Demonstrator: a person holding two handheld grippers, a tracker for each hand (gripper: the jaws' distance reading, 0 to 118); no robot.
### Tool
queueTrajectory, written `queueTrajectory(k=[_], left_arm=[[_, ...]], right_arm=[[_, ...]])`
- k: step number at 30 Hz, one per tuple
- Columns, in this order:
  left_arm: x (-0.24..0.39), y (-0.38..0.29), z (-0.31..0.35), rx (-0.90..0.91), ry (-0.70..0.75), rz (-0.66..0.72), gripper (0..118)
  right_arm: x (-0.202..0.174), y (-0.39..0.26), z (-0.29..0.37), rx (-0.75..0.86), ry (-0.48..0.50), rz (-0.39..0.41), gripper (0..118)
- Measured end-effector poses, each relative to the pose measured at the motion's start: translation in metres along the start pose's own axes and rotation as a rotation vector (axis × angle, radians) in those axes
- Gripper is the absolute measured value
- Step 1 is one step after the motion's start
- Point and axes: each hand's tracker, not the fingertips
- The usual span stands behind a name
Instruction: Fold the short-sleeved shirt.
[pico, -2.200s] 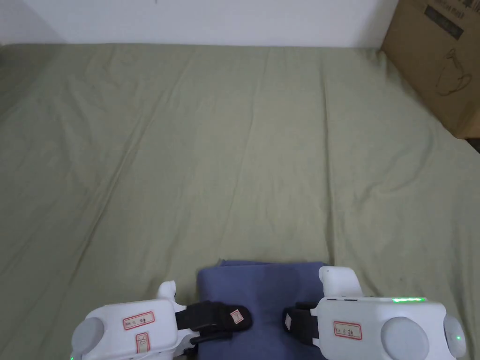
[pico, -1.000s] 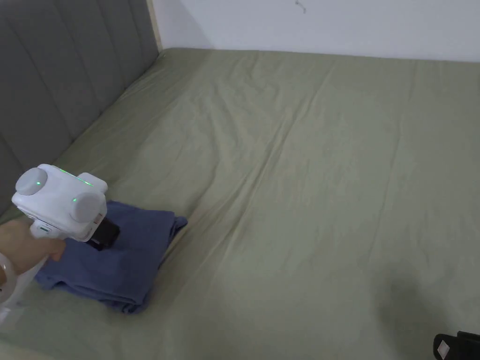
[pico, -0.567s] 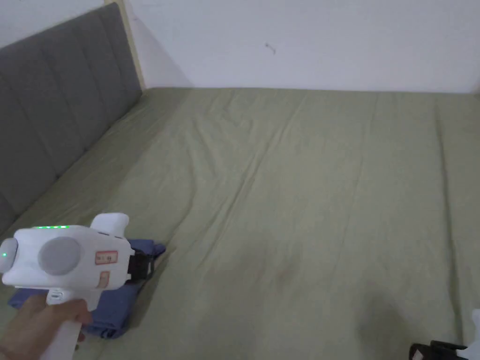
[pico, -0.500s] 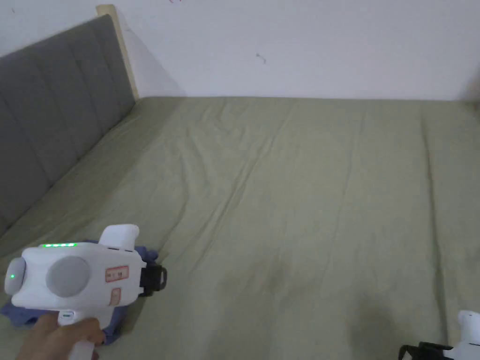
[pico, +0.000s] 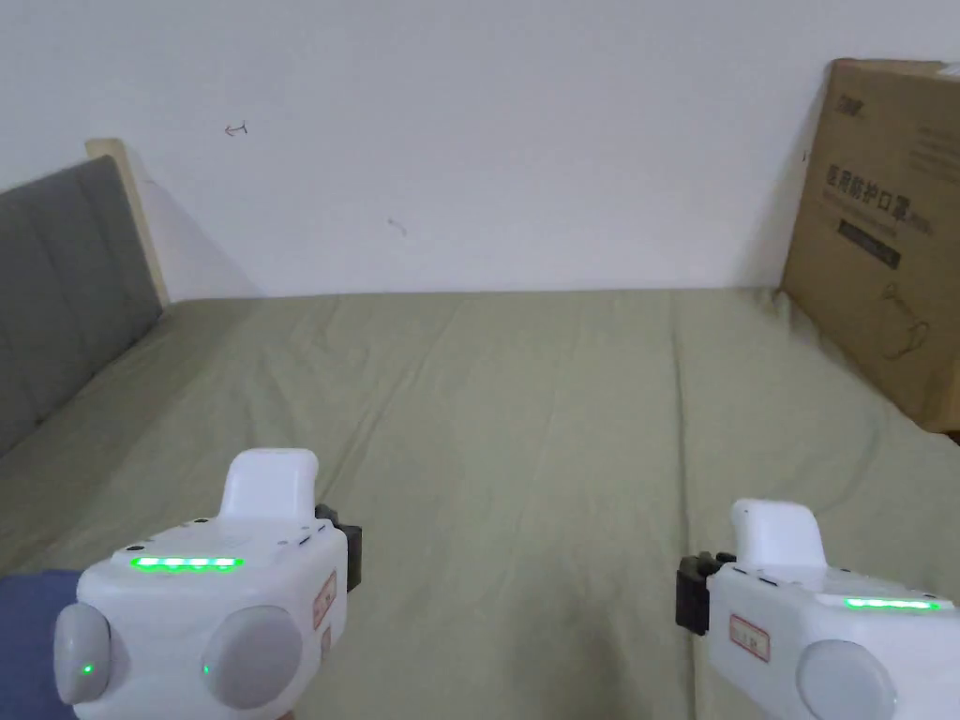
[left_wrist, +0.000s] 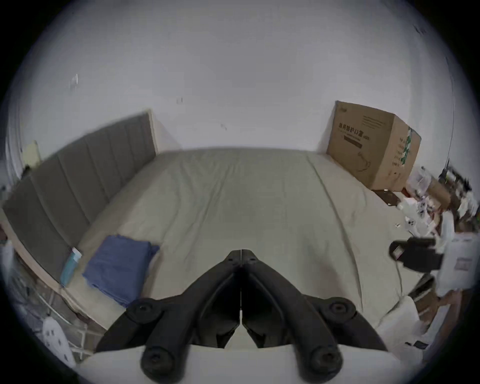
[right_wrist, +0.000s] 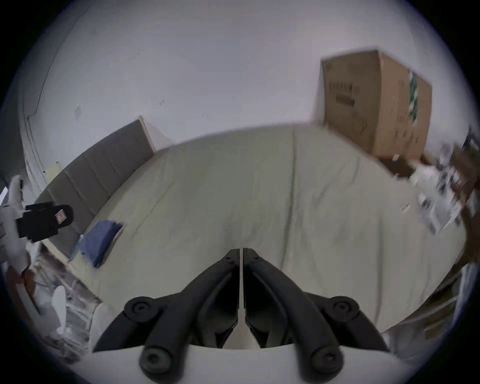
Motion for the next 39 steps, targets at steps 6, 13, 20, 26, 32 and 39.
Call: queueTrajectory(k=[6, 13, 20, 26, 32, 39], left_arm=[[0.032, 0.029, 0.06, 0.248, 0.013, 0.01, 0], [0.055, 0.03, 0.078, 0.329, -0.046, -0.067, 0], [0.065, 0.032, 0.085, 0.37, 0.009, -0.076, 89], [0.069, 0.029, 0.086, 0.386, 0.046, -0.094, 106], [0.068, 0.029, 0.075, 0.297, 0.026, -0.092, 106], [0.066, 0.025, 0.074, 0.291, -0.067, -0.037, 105]], right_arm=[[-0.016, 0.046, 0.065, 0.297, -0.078, 0.05, 2], [-0.03, 0.061, 0.108, 0.432, -0.11, 0.106, 2], [-0.034, 0.051, 0.109, 0.429, -0.084, 0.131, 70], [-0.028, 0.05, 0.109, 0.468, -0.071, 0.083, 117], [-0.026, 0.05, 0.107, 0.46, -0.091, 0.105, 117], [-0.019, 0.047, 0.106, 0.448, -0.102, 0.09, 117]])
